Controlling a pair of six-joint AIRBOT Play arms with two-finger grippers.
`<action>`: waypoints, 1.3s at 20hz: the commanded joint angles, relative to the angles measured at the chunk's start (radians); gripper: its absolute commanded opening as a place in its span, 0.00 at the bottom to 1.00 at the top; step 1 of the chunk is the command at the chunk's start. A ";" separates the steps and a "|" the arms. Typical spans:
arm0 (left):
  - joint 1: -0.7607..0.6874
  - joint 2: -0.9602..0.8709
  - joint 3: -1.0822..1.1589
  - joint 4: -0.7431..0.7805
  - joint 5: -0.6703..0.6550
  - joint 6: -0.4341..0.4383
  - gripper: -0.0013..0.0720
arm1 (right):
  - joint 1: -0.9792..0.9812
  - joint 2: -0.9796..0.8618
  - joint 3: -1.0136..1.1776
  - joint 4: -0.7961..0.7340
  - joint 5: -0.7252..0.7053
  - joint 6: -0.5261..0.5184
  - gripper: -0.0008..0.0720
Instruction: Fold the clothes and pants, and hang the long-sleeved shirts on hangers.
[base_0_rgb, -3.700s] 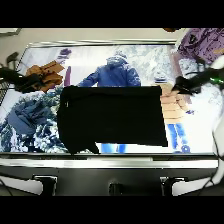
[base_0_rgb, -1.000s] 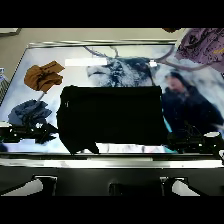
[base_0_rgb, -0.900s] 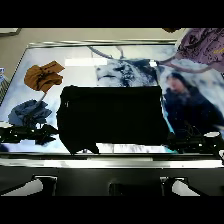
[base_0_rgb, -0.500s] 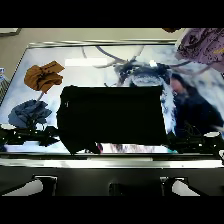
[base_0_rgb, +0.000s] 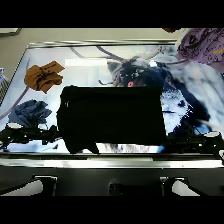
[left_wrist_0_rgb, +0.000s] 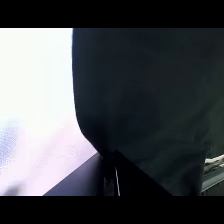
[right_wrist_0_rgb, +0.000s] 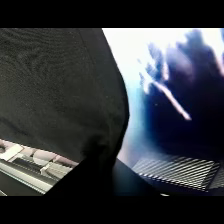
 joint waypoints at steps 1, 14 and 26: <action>-0.006 0.003 0.008 -0.013 -0.006 -0.003 0.04 | 0.000 0.016 0.003 0.013 0.031 -0.009 0.05; -0.164 0.003 0.976 0.194 -0.099 -0.239 0.04 | 0.460 0.064 0.977 -0.414 -0.079 0.386 0.05; -0.167 0.484 1.397 0.624 -0.269 -0.511 0.04 | 0.460 0.379 1.601 -0.538 0.090 0.470 0.05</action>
